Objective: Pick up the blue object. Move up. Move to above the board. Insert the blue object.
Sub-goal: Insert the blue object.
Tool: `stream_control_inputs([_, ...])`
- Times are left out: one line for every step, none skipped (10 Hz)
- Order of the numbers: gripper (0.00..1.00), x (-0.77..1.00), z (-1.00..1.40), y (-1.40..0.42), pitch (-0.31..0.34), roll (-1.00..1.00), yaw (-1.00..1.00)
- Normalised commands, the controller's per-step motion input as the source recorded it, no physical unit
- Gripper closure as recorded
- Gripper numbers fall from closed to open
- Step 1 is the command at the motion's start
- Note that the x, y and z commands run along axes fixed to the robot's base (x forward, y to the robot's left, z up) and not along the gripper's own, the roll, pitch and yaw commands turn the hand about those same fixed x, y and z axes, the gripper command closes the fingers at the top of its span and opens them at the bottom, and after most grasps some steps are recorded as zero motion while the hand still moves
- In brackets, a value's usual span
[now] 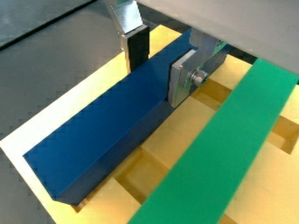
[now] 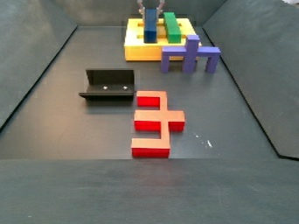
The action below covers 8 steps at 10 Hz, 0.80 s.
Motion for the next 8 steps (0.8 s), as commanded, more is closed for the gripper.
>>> stream_control_inputs([1.00, 0.00, -0.26, 0.09, 0.000, 0.18, 0.10])
stream_control_inputs([1.00, -0.08, -0.24, 0.07, 0.000, 0.17, 0.18])
stream_control_inputs([1.00, -0.27, -0.38, 0.08, -0.053, 0.11, 0.29])
stream_control_inputs([1.00, -0.09, -0.32, 0.01, -0.039, 0.24, 0.39])
stream_control_inputs([1.00, 0.00, -0.26, 0.00, -0.001, 0.20, 0.32])
stream_control_inputs([1.00, 0.07, -0.24, 0.00, 0.000, 0.18, 0.19])
stream_control_inputs([1.00, 0.10, -0.24, 0.00, 0.000, 0.21, 0.15])
stream_control_inputs([1.00, 0.08, -0.21, 0.00, 0.000, 0.19, 0.10])
